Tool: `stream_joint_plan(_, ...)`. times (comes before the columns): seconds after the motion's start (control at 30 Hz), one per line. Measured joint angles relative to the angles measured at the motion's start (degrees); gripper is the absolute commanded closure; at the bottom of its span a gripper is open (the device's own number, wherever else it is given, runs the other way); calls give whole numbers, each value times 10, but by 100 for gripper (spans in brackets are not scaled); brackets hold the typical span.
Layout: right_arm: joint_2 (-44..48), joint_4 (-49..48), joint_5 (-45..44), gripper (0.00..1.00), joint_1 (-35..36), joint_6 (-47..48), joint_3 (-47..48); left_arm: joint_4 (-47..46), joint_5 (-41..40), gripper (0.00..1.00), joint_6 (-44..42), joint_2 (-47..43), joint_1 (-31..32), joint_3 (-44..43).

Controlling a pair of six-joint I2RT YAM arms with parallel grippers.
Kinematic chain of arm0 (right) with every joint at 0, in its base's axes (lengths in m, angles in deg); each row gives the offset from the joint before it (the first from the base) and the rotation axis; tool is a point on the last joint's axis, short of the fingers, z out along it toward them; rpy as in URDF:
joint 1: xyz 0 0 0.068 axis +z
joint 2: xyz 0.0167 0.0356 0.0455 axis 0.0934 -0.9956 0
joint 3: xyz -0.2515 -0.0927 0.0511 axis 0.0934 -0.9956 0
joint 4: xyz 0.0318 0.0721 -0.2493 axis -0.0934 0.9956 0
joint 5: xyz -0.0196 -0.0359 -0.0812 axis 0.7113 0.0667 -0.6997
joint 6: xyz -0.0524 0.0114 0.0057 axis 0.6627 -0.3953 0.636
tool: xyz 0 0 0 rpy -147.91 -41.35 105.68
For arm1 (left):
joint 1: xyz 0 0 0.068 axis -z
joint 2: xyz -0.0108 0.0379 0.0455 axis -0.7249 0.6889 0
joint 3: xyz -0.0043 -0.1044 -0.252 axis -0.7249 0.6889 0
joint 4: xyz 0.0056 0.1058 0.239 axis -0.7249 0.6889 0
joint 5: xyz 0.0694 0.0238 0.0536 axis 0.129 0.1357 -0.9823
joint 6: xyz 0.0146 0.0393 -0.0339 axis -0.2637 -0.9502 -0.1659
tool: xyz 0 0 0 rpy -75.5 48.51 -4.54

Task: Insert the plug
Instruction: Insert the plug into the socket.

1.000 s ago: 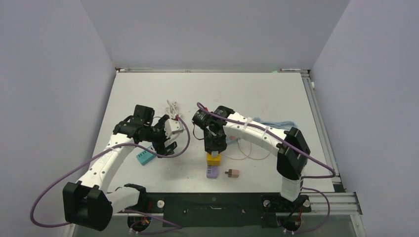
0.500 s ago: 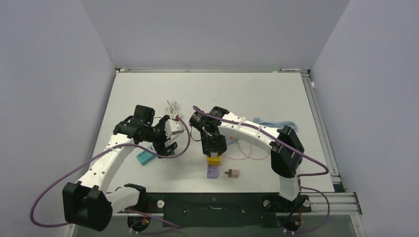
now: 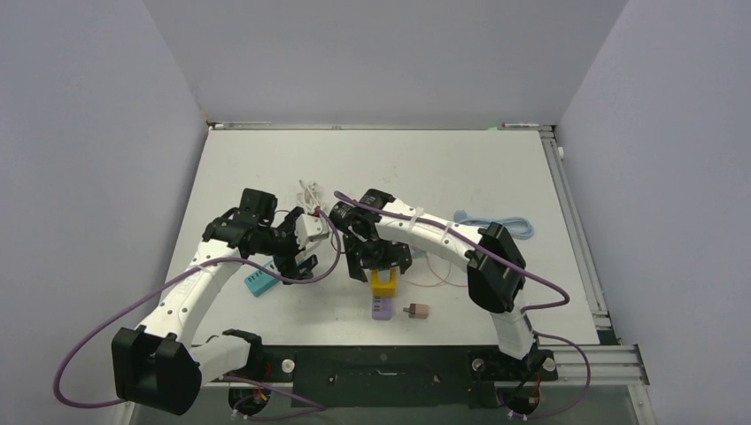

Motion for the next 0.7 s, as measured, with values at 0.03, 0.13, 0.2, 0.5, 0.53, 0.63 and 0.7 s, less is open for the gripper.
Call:
stream_joint_plan(0.03, 0, 5, -3, 9, 0, 0, 12, 0, 0, 4, 0, 0, 0, 0)
stream_joint_plan(0.13, 12, 4, -7, 10, 0, 0, 28, 1, 0, 4, 2, 0, 0, 0)
stream_joint_plan(0.2, 24, 5, -7, 8, 0, -1, 23, 3, 0, 4, 1, 0, -1, 0)
stream_joint_plan(0.5, 87, -29, 14, 9, 9, -11, -75, 18, -2, 4, 0, 0, -5, -20)
stream_joint_plan(0.53, 88, -36, 17, 7, 11, -11, -84, 19, -3, 4, 0, 0, -5, -23)
stream_joint_plan(0.63, 89, -70, 35, 7, 13, -14, -109, 20, -4, 4, 0, 0, -7, -27)
stream_joint_plan(0.7, 89, -90, 42, 10, 14, -11, -121, 21, -5, 4, 0, 0, -8, -28)
